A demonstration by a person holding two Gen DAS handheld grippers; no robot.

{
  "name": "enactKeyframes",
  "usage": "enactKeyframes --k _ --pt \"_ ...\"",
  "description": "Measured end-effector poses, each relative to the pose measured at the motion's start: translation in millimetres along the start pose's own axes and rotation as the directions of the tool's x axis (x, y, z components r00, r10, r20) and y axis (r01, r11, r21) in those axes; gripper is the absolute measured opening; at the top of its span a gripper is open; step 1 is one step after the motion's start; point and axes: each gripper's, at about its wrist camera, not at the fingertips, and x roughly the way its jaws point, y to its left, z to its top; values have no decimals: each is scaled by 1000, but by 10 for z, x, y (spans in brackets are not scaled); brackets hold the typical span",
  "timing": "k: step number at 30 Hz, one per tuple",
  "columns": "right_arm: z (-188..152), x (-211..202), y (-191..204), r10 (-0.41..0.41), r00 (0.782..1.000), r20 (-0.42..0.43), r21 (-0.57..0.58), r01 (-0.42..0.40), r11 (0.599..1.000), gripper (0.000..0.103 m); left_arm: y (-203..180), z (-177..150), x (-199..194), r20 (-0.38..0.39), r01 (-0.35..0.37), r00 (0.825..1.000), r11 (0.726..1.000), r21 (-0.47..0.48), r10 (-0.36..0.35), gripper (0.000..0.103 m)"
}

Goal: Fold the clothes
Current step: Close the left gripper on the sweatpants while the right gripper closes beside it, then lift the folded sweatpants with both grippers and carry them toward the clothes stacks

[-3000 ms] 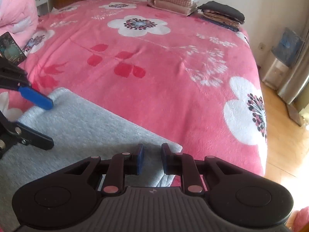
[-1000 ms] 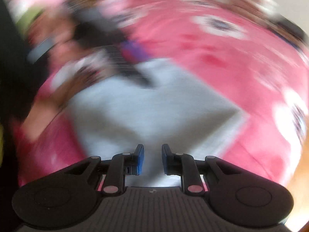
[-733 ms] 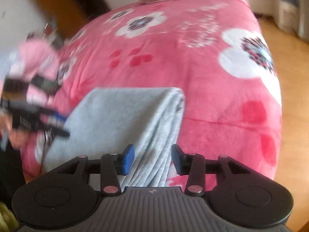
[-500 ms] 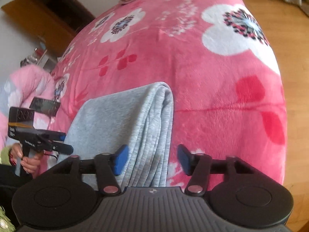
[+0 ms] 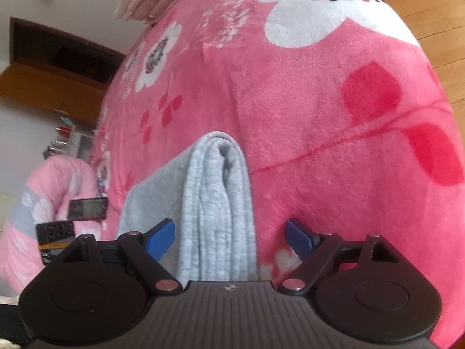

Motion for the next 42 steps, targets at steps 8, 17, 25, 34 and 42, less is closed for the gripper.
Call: enactKeyframes --k 8,17,25,34,42 --pt "39 234 86 16 1000 -18 -24 -16 1000 87 91 3 25 15 40 999 999 -33 -40 85" --pt "-289 193 14 89 992 -92 -12 -90 996 87 200 -313 -142 2 134 991 990 -51 -134 85" --pt "-392 260 -109 238 971 -29 92 -234 968 87 151 -220 -65 43 123 992 987 -101 -119 82" --pt "-426 327 -52 264 958 -109 37 -261 965 85 156 -352 -129 8 127 992 991 -34 -127 77" --pt "-333 457 -13 279 952 -125 26 -278 960 76 115 -296 -66 50 117 992 992 -56 -114 73"
